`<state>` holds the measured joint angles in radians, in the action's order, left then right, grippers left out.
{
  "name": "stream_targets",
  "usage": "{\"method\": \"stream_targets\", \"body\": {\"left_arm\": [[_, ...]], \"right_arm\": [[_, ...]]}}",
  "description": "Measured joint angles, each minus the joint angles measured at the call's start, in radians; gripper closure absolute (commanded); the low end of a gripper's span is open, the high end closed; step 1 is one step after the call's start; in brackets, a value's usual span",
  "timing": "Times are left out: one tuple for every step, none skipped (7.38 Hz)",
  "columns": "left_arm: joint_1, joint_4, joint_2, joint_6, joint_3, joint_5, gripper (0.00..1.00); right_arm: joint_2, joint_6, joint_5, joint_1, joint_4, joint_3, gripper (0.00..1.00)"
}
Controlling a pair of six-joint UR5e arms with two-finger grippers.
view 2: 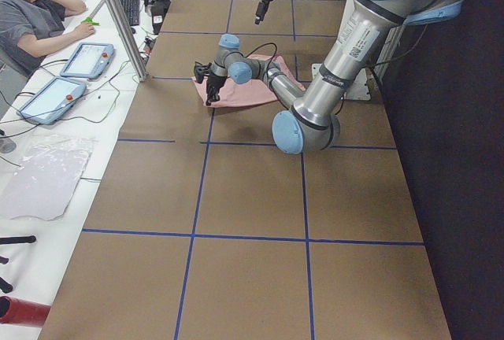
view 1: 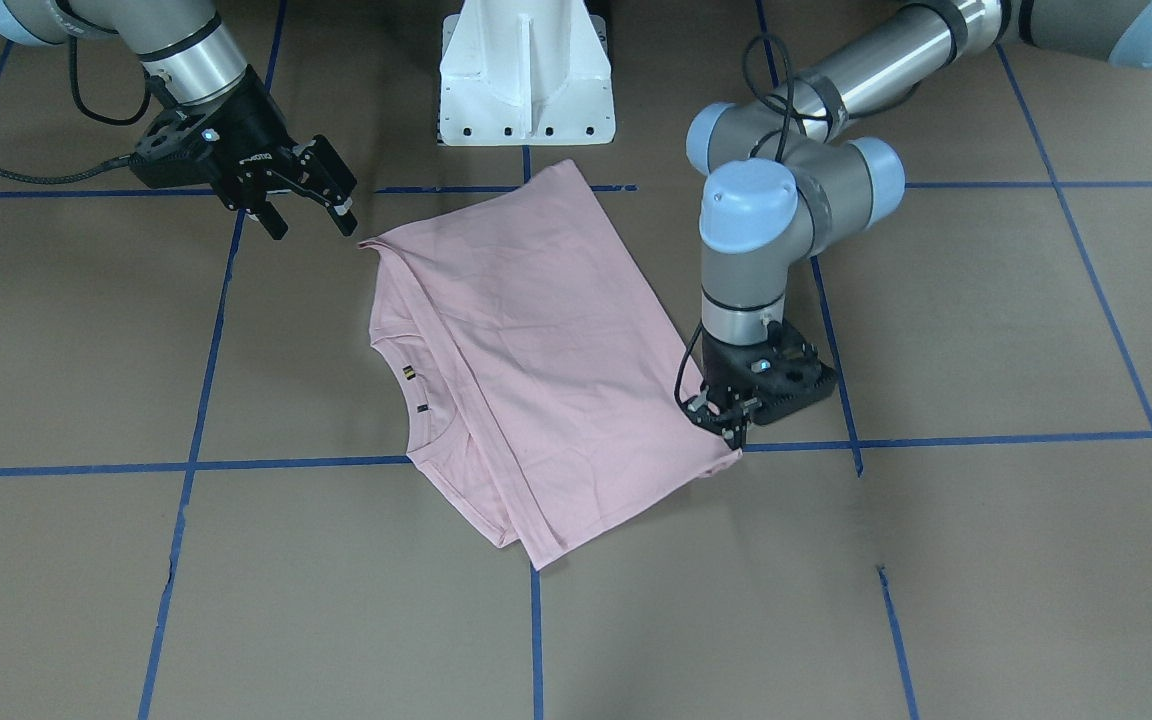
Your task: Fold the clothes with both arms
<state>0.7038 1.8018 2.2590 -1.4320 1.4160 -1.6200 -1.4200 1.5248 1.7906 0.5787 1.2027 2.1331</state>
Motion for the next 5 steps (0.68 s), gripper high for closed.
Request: {"method": "stream_targets", "body": {"left_arm": [[0.015,0.067,0.050,0.036,-0.080,0.016,1.00],[0.021,0.131,0.094,0.063,-0.154,0.038,1.00],[0.024,0.200,0.127,0.079,-0.220,0.062,1.00],[0.024,0.272,0.154,0.085,-0.288,0.083,0.35],[0.025,0.327,0.174,0.087,-0.346,0.105,0.00]], "right_arm": [[0.000,0.000,-0.001,0.000,0.000,-0.001,0.00],[0.000,0.000,-0.003,0.000,0.000,-0.001,0.00],[-0.001,0.001,-0.004,0.000,0.000,-0.003,0.00],[-0.001,0.001,-0.005,0.000,0.001,-0.004,0.00],[-0.001,0.001,-0.005,0.000,0.004,-0.006,0.00]]}}
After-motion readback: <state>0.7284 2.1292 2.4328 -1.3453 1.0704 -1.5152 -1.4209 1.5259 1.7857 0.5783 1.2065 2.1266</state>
